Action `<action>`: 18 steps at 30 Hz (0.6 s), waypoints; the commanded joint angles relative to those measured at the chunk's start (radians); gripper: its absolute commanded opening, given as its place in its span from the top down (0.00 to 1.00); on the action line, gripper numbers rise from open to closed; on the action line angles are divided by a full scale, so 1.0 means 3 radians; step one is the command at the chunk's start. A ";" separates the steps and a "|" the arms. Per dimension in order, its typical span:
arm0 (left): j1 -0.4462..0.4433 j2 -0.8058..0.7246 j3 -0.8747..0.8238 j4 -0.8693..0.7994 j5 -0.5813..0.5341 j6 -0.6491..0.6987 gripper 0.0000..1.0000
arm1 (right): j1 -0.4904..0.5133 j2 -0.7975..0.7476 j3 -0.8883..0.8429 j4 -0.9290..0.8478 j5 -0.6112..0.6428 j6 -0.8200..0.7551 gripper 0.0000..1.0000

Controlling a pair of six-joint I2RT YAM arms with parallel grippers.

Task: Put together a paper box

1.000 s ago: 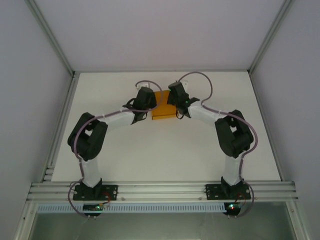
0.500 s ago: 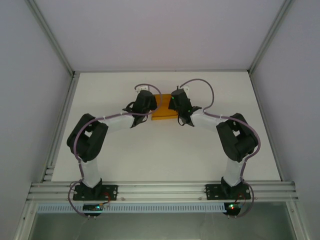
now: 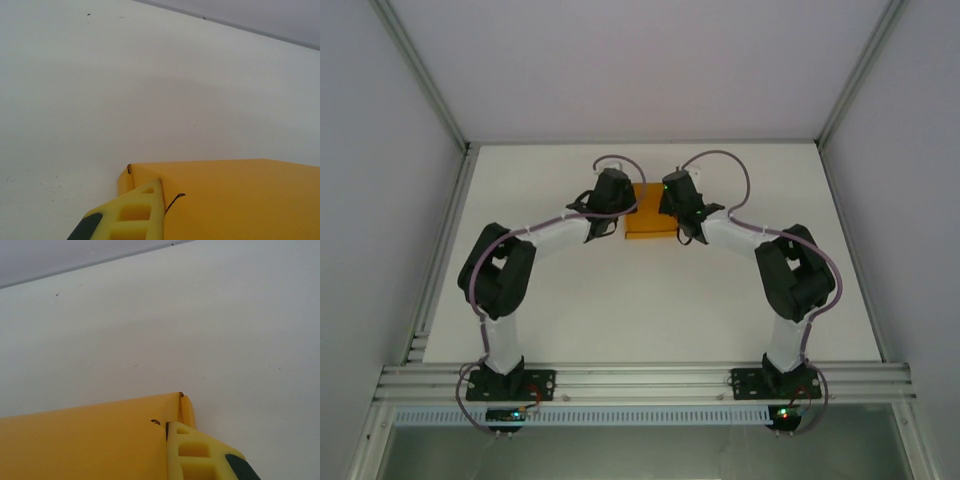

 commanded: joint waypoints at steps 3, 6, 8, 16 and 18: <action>-0.0131 -0.0043 -0.0558 0.0474 0.0576 -0.0002 0.99 | 0.0081 0.0061 -0.0308 0.0151 -0.0277 -0.0118 1.00; -0.0147 -0.0134 -0.0862 0.0484 0.0622 0.0036 0.98 | 0.0089 -0.0033 -0.0509 0.0240 -0.0207 -0.0210 1.00; -0.0172 -0.0220 -0.1023 0.0509 0.0609 0.0099 0.98 | 0.0119 -0.0109 -0.0660 0.0323 -0.0156 -0.0267 1.00; -0.0216 -0.0435 -0.1267 0.0489 0.0495 0.0147 0.94 | 0.0333 -0.0163 -0.1203 0.0901 0.0167 -0.0475 1.00; -0.0230 -0.0453 -0.1279 0.0434 0.0484 0.0156 0.94 | 0.0369 -0.0158 -0.1249 0.0937 0.0278 -0.0514 1.00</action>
